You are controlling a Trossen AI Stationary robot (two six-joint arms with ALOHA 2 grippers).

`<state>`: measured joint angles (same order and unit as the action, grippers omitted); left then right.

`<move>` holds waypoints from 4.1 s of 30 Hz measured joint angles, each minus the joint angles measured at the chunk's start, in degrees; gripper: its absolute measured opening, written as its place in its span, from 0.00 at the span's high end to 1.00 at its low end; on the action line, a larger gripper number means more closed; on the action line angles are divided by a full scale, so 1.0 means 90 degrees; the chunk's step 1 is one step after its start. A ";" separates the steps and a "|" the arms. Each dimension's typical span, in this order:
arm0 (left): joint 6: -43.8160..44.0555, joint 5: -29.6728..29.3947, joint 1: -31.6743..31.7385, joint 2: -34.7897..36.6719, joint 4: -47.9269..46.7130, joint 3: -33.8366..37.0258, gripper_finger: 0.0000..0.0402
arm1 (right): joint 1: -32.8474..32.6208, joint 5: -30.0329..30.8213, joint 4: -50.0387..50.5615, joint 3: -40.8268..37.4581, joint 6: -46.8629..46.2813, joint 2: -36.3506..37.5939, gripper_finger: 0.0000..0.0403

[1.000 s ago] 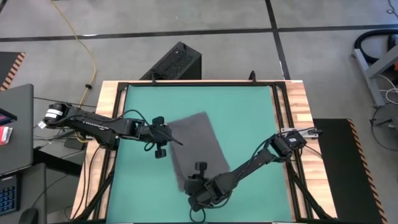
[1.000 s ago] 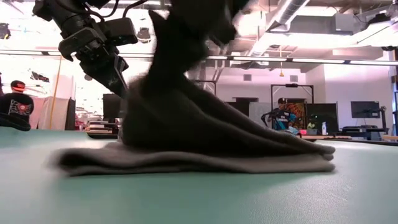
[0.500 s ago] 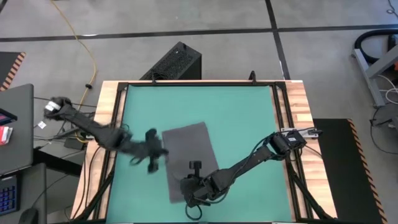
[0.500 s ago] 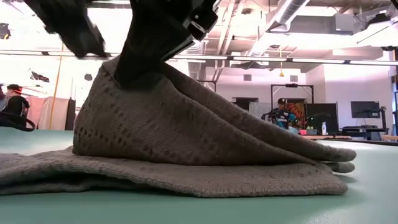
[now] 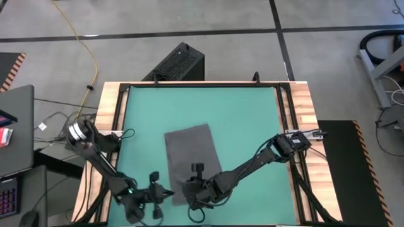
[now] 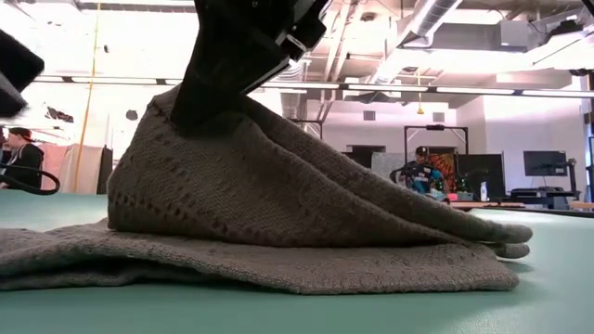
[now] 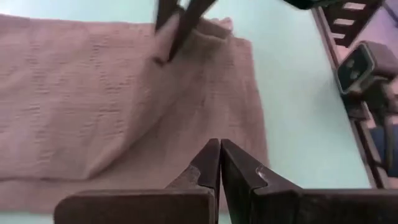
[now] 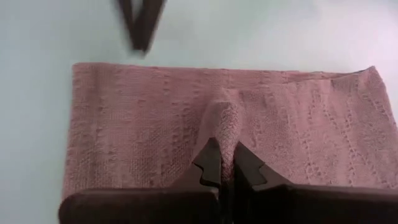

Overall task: Roll towel
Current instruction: Roll the gray towel

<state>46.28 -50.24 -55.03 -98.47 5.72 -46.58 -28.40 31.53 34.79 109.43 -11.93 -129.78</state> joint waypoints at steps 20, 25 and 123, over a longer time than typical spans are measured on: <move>0.0607 0.1224 0.0468 -0.1560 -0.1363 -0.1474 1.00 | -0.0134 -0.0145 -0.0485 0.0002 0.0040 0.0013 0.94; 0.0478 0.1139 0.0486 -0.1569 -0.1359 -0.1475 1.00 | -0.0136 -0.0357 -0.0509 0.0242 0.0048 0.0022 0.94; -0.4596 0.5101 0.7470 0.3955 -0.1166 0.2032 0.65 | 0.4562 -0.4738 0.2299 0.0315 0.4138 0.0108 0.39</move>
<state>4.91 -4.33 12.21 -62.87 -4.77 -28.29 12.66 -11.11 55.48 112.26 25.31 -128.80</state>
